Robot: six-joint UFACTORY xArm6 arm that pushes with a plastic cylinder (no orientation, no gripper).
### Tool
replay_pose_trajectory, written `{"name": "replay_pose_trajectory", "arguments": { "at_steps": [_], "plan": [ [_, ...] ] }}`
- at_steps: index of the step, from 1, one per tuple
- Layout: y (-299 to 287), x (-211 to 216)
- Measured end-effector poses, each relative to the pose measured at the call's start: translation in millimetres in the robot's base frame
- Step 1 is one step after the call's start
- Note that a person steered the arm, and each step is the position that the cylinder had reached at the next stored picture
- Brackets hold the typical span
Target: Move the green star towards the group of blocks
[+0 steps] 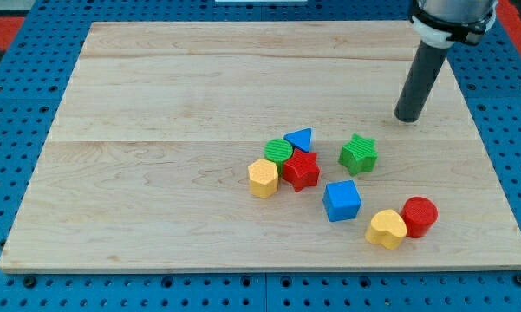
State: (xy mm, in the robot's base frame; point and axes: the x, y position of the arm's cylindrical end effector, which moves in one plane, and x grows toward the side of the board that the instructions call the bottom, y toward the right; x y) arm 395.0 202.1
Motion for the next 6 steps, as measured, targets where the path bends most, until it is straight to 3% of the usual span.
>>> {"name": "replay_pose_trajectory", "arguments": {
  "at_steps": [1, 2, 4, 5, 6],
  "plan": [
    [29.4, -4.9],
    [14.0, 33.2],
    [-104.1, 72.2],
    [-113.2, 72.8],
    [-47.5, 79.7]
  ]
}}
